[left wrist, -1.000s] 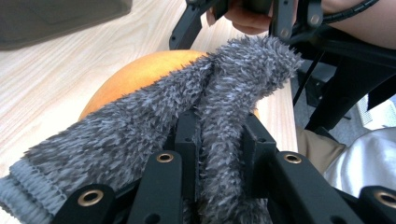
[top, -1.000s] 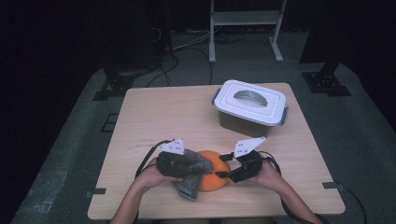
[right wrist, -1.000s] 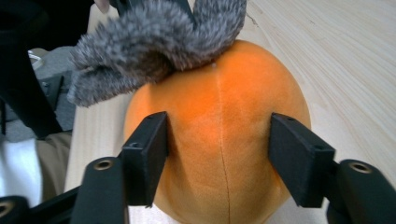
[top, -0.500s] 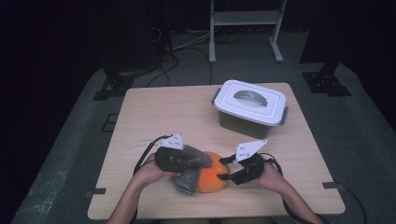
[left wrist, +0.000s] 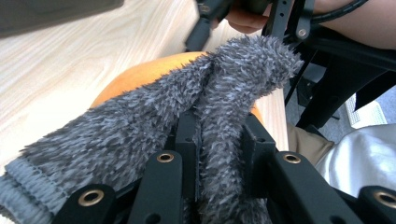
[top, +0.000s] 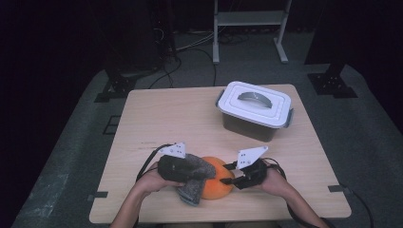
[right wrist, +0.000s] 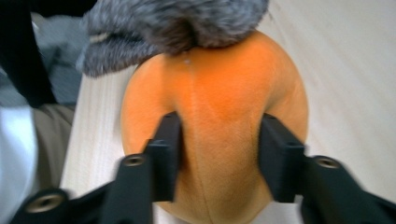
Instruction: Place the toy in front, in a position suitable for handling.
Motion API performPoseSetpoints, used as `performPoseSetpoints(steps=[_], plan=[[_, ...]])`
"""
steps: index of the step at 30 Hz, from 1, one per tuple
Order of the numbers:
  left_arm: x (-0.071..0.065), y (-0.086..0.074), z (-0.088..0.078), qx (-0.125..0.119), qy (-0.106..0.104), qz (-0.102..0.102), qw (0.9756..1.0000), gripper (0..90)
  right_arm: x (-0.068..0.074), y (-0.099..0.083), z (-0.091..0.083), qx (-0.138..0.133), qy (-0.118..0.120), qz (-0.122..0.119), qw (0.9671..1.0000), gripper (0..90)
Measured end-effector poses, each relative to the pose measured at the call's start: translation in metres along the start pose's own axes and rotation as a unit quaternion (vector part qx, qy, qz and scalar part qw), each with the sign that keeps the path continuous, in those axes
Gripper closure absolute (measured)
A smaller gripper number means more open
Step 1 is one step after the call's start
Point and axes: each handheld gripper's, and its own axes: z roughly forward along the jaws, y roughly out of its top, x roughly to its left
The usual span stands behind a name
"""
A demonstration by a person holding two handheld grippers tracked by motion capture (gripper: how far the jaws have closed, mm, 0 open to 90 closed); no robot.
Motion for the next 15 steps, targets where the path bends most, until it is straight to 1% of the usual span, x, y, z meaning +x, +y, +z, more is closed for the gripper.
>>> performPoseSetpoints(steps=[1,3,5,9,11,13,14,15], plan=[[0.0,0.002,-0.002,0.0,0.0,0.002,1.0,72.4,0.002,0.001,-0.002,0.0,-0.008,-0.013,0.9999,58.5],[0.0,0.006,-0.005,-0.001,0.0,0.005,1.0,72.4,0.004,0.004,-0.005,0.0,-0.012,-0.027,0.9996,61.8],[0.0,0.013,-0.008,0.001,0.006,0.013,0.9999,72.3,0.002,0.007,-0.01,-0.001,-0.013,-0.035,0.9993,62.7],[0.003,0.025,-0.008,-0.001,0.021,0.021,0.9995,72.3,-0.002,0.007,-0.02,-0.004,-0.027,-0.046,0.9986,62.6],[0.005,0.029,-0.004,0.009,0.035,0.022,0.9991,72.2,-0.004,0.005,-0.023,-0.008,-0.028,-0.04,0.9988,62.5],[0.006,0.029,0.003,0.028,0.04,0.023,0.9986,72.2,-0.006,0.001,-0.022,-0.009,-0.025,-0.031,0.9992,60.6],[0.006,0.027,0.007,0.033,0.041,0.023,0.9983,72.2,-0.008,-0.001,-0.022,-0.01,-0.022,-0.023,0.9995,56.1],[0.006,0.025,0.011,0.035,0.039,0.022,0.9984,72.2,-0.01,-0.003,-0.021,-0.011,-0.012,-0.008,0.9998,50.4]])
